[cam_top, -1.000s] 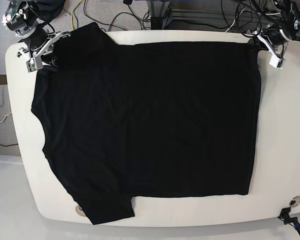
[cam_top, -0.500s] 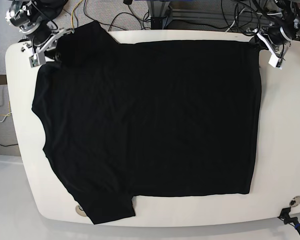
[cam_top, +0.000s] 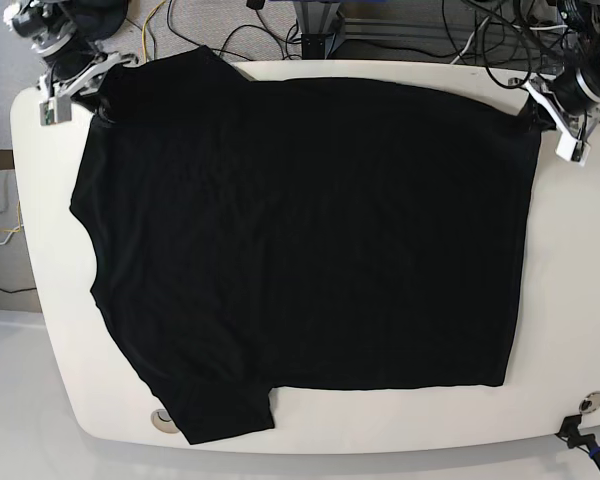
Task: Fold the T-shirt properly
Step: 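Hold both shirt edges and spread them apart to flatten the shirt, then open both grippers and release the shirt edges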
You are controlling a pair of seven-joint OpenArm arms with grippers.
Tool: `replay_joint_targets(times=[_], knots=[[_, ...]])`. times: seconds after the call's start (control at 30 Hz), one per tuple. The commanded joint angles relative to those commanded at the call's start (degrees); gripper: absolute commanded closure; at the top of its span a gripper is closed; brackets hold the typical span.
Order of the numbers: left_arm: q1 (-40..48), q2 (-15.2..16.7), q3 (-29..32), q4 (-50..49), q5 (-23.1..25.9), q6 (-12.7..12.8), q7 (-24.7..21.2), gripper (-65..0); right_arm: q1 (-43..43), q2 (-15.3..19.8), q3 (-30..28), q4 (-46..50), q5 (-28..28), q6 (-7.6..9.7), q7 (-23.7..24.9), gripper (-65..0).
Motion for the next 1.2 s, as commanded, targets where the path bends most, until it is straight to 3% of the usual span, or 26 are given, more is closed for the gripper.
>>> replay_joint_targets(times=[0.1, 0.23, 0.4, 0.77, 1.13, 1.2], knots=[[-6.07, 0.97, -0.18, -0.26, 0.35, 0.00, 3.43, 0.0, 4.57, 0.00, 1.32, 0.00, -0.18, 0.00, -3.69, 0.0], [-14.24, 2.81, -0.09, -0.35, 0.44, 0.00, 9.32, 0.0, 8.97, 0.00, 1.14, -0.26, -0.35, -0.09, -4.22, 0.0], [-20.66, 4.04, 2.37, -2.55, 0.44, 0.00, 9.49, 0.0, 13.80, 0.09, 1.05, -4.22, -0.35, -0.18, -4.22, 0.0], [-31.82, 2.46, 2.37, -26.20, 0.44, 1.71, 9.23, 0.0, 27.43, 2.46, 0.97, -19.52, -0.35, -0.18, -4.22, 0.0], [-38.68, 2.20, 2.64, -32.62, 0.44, 1.71, 9.23, 0.0, 37.71, 3.52, 0.97, -30.77, -0.53, -0.18, -4.13, 0.0], [-38.68, 2.20, 2.64, -32.62, 0.44, 1.71, 9.23, 0.0, 39.21, 3.34, 0.97, -31.56, -2.73, -0.18, -4.13, 0.0]])
